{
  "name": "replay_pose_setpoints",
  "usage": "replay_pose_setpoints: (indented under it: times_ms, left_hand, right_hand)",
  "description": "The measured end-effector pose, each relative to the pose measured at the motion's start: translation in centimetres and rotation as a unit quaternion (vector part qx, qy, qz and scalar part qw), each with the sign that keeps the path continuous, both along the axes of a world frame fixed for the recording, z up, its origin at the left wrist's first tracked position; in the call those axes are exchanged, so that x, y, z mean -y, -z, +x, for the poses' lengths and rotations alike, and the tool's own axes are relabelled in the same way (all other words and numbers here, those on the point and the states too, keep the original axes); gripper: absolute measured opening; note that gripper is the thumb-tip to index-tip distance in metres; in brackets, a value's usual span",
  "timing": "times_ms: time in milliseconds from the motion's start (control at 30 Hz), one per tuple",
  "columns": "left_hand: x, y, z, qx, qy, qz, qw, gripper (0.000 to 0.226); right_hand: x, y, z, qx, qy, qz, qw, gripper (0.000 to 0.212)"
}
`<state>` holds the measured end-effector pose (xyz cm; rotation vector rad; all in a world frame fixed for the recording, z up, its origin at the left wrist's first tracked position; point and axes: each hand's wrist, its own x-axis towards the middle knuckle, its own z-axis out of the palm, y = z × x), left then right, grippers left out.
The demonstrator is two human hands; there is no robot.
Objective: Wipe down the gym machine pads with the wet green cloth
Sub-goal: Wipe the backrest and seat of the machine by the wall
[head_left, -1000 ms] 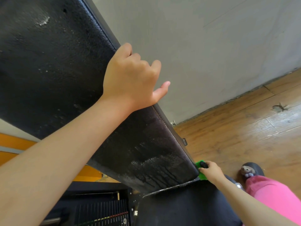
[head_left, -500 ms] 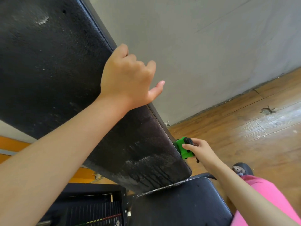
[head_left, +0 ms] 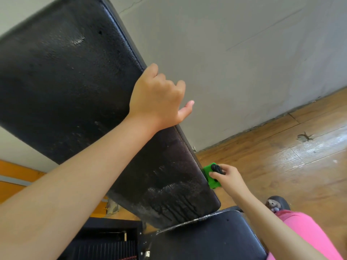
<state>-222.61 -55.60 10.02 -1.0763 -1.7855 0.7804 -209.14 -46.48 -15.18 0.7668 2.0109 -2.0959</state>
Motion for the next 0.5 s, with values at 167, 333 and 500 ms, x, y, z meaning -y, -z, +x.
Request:
replay_pose_setpoints:
  times_ms: [167,333,500]
  left_hand:
    - [0.0,-0.3,0.5,0.013,-0.006,0.014,1.000,0.046]
    - [-0.1,-0.5,1.2,0.032,-0.019,0.034,0.999,0.045]
    - [0.2,-1.1,2.2,0.076,-0.087,0.032,0.993,0.041]
  right_hand:
    - [-1.2,-9.5,-1.6,-0.131,-0.029,-0.036,0.990,0.016]
    - [-2.5,-13.3,1.2,-0.155,-0.078,-0.013,0.985,0.011]
    - [-4.3,-16.7,4.9,-0.186,-0.041,0.018,0.981,0.018]
